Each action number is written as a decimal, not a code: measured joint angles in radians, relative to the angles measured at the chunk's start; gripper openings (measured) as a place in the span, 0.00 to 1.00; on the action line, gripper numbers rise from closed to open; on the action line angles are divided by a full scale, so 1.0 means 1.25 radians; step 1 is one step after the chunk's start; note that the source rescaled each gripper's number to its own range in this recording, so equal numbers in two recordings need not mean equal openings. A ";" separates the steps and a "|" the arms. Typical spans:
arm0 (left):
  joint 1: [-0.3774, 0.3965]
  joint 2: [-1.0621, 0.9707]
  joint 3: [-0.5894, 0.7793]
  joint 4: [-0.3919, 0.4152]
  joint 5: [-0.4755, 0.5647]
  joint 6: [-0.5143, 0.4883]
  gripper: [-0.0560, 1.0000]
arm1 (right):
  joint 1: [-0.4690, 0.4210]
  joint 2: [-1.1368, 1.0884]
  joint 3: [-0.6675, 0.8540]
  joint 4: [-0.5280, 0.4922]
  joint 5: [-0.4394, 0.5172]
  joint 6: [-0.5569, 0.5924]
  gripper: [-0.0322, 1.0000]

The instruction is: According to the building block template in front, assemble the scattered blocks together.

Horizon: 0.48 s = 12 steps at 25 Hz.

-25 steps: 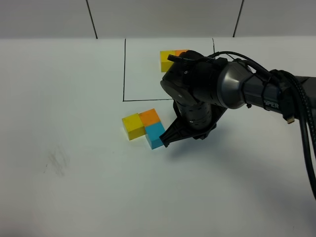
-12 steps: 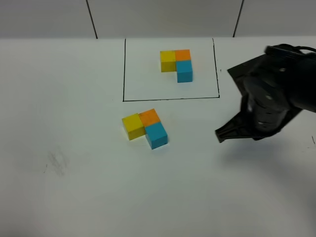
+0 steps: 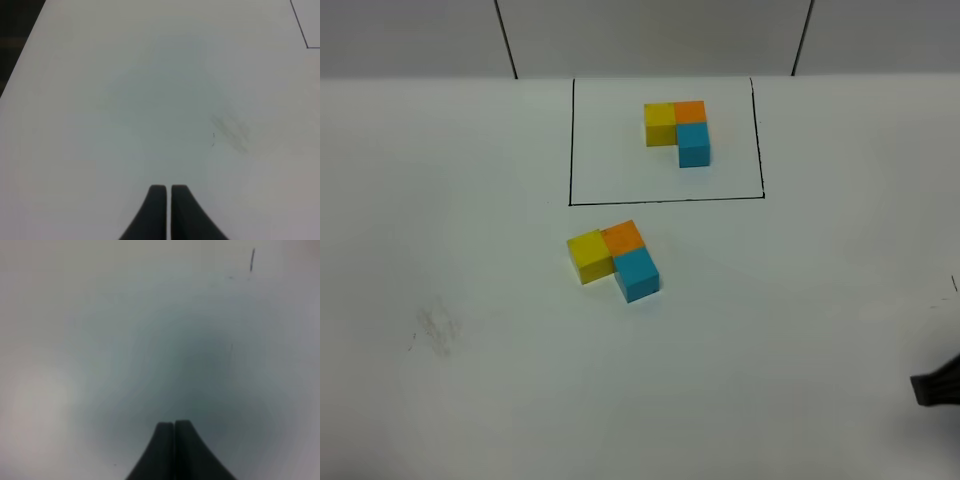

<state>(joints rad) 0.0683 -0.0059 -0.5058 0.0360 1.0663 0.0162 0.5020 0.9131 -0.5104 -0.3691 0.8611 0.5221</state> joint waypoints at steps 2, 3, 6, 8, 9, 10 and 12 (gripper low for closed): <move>0.000 0.000 0.000 0.000 0.000 0.000 0.05 | 0.000 -0.077 0.030 0.006 -0.007 0.005 0.03; 0.000 0.000 0.000 0.000 0.000 0.000 0.05 | 0.000 -0.104 0.035 0.014 -0.013 0.006 0.03; 0.000 0.000 0.000 0.000 0.000 0.000 0.05 | 0.000 -0.176 0.037 0.039 -0.027 -0.005 0.03; 0.000 0.000 0.000 0.000 0.000 0.000 0.05 | 0.000 -0.206 0.040 0.062 -0.030 -0.028 0.03; 0.000 0.000 0.000 0.000 0.000 0.000 0.05 | 0.000 -0.217 0.040 0.070 -0.034 -0.041 0.03; 0.000 0.000 0.000 0.000 0.000 0.000 0.05 | 0.000 -0.224 0.040 0.083 -0.036 -0.056 0.03; 0.000 0.000 0.000 0.000 0.000 0.000 0.05 | 0.000 -0.235 0.040 0.112 -0.040 -0.093 0.03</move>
<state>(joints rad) 0.0683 -0.0059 -0.5058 0.0360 1.0663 0.0162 0.5020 0.6196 -0.4607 -0.2294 0.8117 0.4063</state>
